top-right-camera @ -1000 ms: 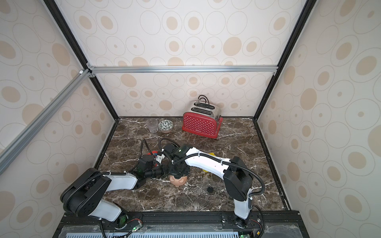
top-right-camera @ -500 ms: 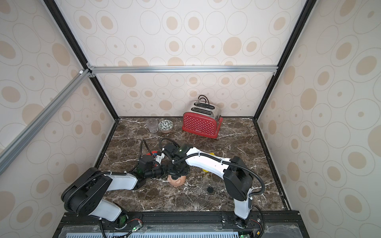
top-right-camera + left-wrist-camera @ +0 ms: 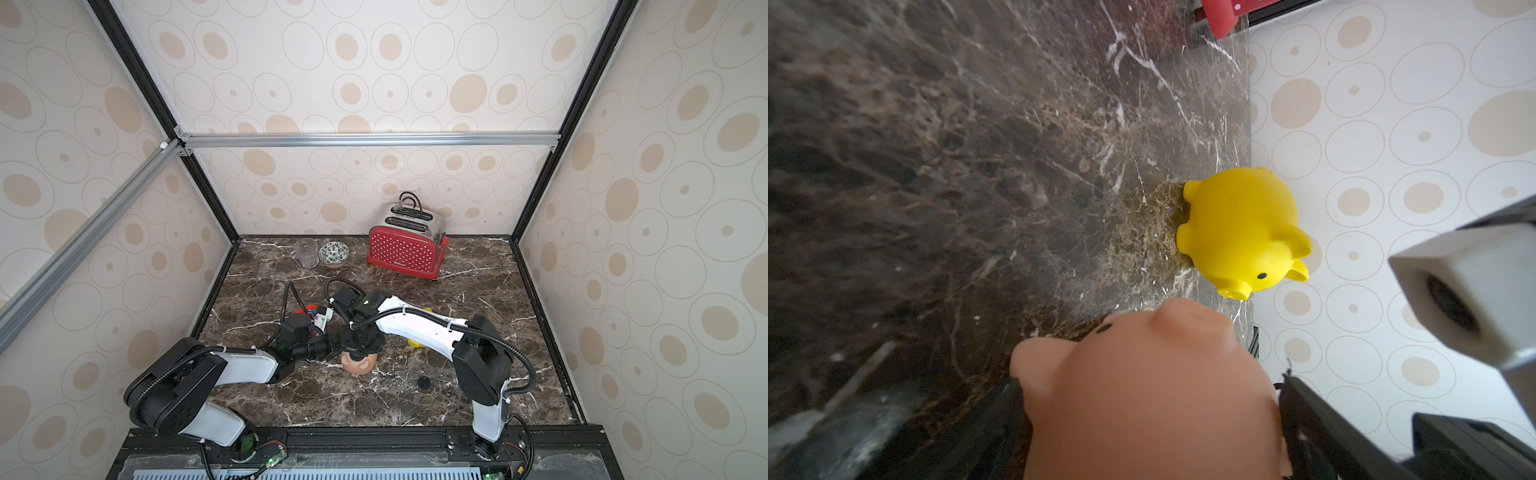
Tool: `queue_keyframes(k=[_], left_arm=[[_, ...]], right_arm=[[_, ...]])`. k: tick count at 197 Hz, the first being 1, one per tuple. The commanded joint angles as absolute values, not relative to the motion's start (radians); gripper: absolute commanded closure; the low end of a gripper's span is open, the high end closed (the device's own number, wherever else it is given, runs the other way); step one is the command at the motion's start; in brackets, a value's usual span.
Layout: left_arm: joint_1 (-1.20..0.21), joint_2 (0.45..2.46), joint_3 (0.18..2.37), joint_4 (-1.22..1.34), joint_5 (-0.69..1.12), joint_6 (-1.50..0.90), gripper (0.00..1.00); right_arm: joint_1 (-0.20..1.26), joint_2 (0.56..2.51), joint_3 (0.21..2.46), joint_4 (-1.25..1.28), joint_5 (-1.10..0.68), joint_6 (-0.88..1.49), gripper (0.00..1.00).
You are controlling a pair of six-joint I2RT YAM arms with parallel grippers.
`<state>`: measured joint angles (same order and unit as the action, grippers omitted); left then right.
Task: Close piggy banks
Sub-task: Screw the knob on the piggy bank.
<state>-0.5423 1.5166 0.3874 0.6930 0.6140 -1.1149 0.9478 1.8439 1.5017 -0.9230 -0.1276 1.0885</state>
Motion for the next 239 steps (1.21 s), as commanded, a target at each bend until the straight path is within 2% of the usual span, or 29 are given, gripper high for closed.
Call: queue_keyframes(k=[1, 239], left_arm=[[-0.558, 1.501, 0.374, 0.637, 0.601, -1.128, 0.05], [-0.573, 1.513, 0.370, 0.640, 0.584, -1.131, 0.04]], right_arm=[[0.909, 1.911, 1.430, -1.008, 0.000, 1.123, 1.00], [0.876, 1.878, 1.362, -0.915, -0.120, 1.274, 1.00]])
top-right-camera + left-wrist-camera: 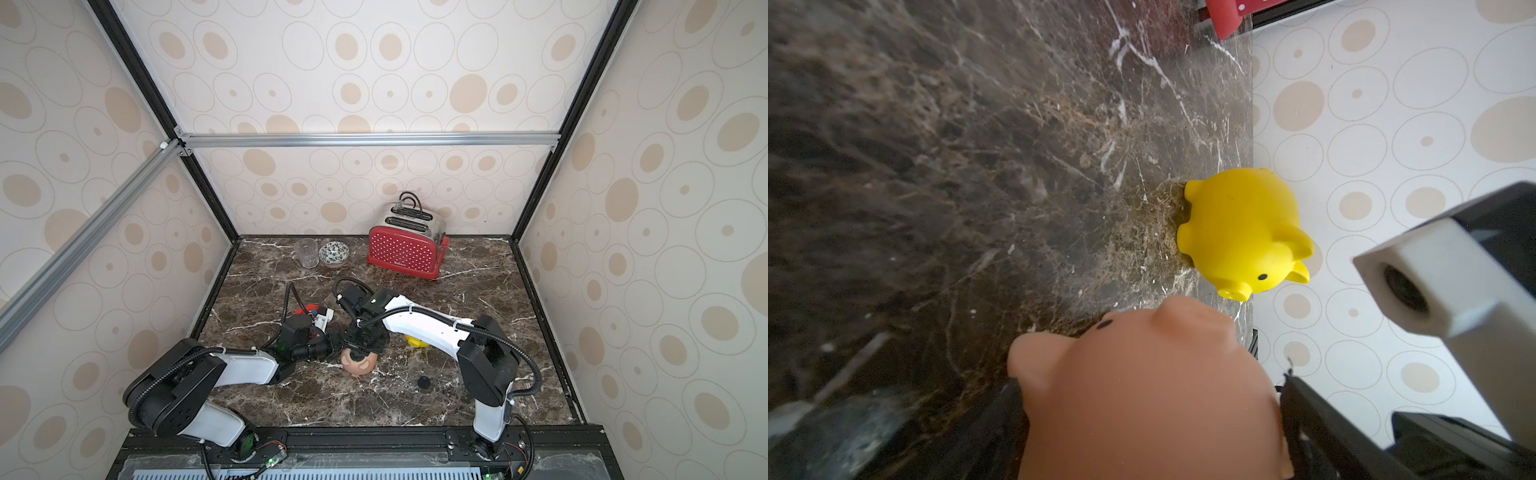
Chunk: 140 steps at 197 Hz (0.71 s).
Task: Close piggy banks
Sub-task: Screw the knob on the piggy bank.
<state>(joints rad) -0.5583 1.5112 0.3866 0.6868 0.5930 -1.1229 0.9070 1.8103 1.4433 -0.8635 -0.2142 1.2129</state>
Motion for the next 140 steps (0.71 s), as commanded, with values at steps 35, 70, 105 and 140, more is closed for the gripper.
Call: queue_keyframes(k=[35, 70, 105, 140], left_arm=[[-0.573, 1.509, 0.359, 0.642, 0.580, -1.136, 0.03], [-0.574, 1.501, 0.360, 0.638, 0.577, -1.134, 0.02], [-0.573, 1.481, 0.375, 0.606, 0.577, -1.125, 0.01], [-0.573, 1.435, 0.409, 0.504, 0.572, -1.086, 0.01]], right_arm=[[0.873, 1.876, 1.357, -0.896, -0.150, 1.293, 1.00], [0.871, 1.865, 1.346, -0.878, -0.152, 1.296, 1.00], [0.868, 1.852, 1.348, -0.891, -0.147, 1.278, 1.00], [0.868, 1.850, 1.362, -0.902, -0.161, 1.221, 1.00]])
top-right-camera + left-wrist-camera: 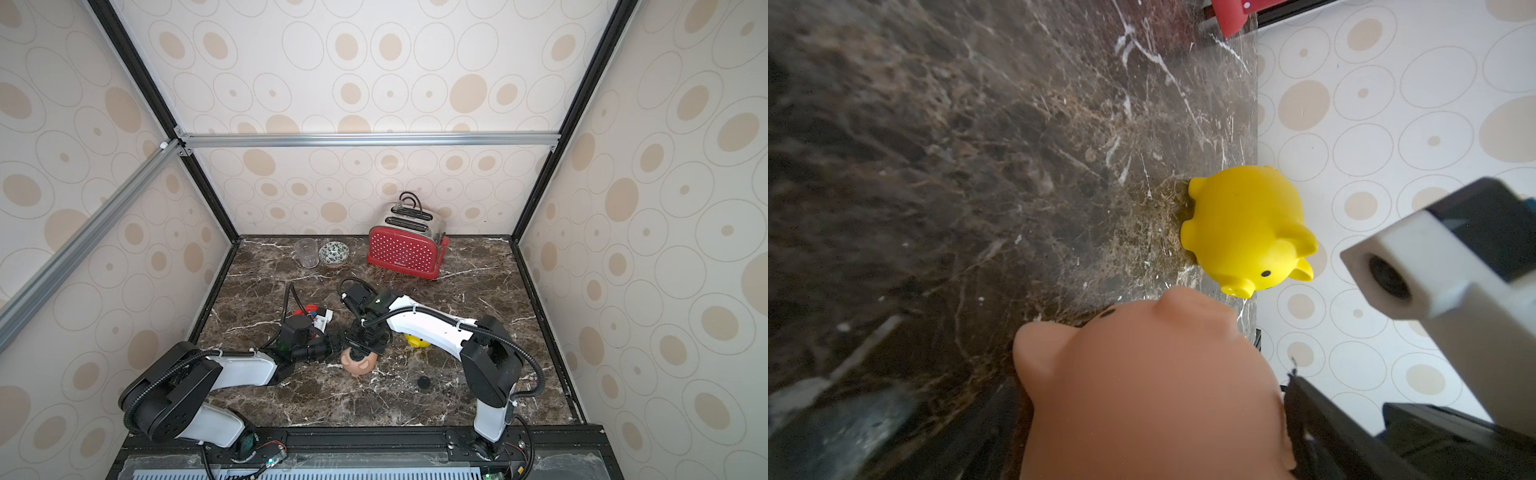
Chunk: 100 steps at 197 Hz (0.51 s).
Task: Close piggy banks
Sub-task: Screw the knob on the piggy bank.
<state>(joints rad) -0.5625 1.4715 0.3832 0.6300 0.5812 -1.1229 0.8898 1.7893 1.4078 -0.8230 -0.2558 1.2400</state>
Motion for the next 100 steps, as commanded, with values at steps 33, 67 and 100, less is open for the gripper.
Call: queue_keyframes(k=[33, 67, 100], left_arm=[[-0.574, 1.384, 0.428, 0.424, 0.549, -1.060, 0.01], [-0.574, 1.358, 0.437, 0.387, 0.534, -1.055, 0.01], [-0.574, 1.349, 0.442, 0.384, 0.532, -1.061, 0.01]], right_arm=[[0.868, 1.823, 1.364, -0.900, -0.167, 1.185, 0.92], [0.868, 1.800, 1.375, -0.910, -0.159, 1.152, 0.85], [0.868, 1.774, 1.373, -0.908, -0.153, 1.147, 0.83]])
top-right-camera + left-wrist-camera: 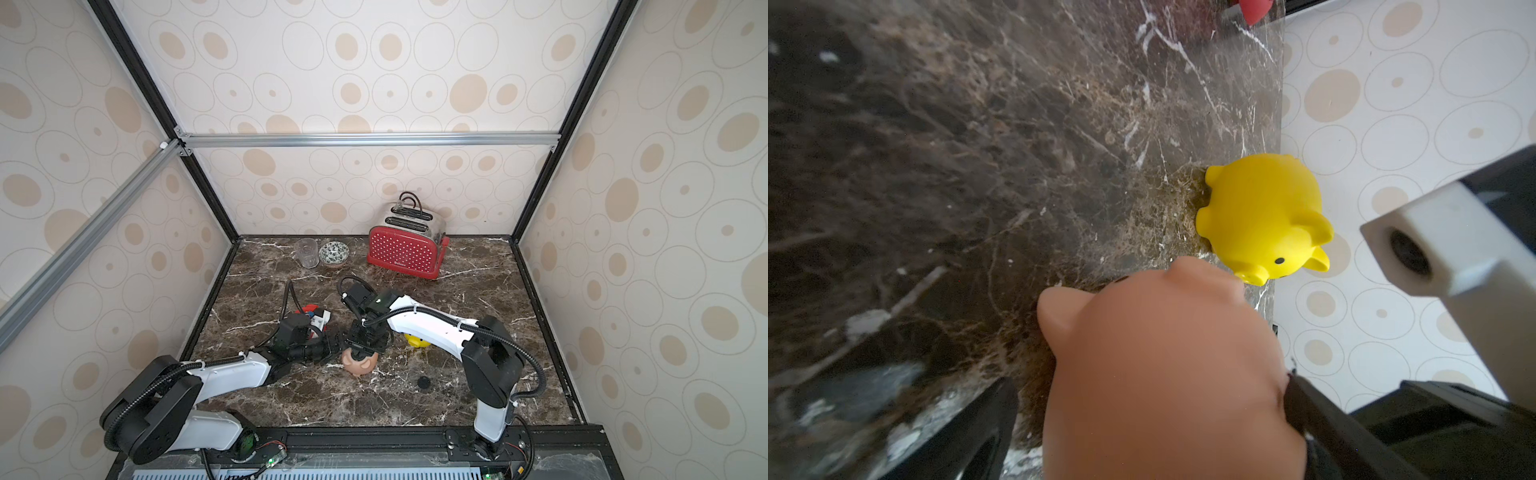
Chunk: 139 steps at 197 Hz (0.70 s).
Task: Close piggy banks
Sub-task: Screw the knob on the piggy bank.
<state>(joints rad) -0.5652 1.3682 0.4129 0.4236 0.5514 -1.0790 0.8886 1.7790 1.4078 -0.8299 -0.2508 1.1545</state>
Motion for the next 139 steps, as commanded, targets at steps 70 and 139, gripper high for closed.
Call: queue_keyframes(k=[70, 139], left_arm=[[-0.574, 1.317, 0.457, 0.340, 0.525, -1.049, 0.01], [-0.573, 1.293, 0.478, 0.289, 0.514, -1.031, 0.01]], right_arm=[[0.868, 1.751, 1.367, -0.886, -0.176, 1.144, 0.82], [0.874, 1.727, 1.368, -0.873, -0.196, 1.131, 0.81]])
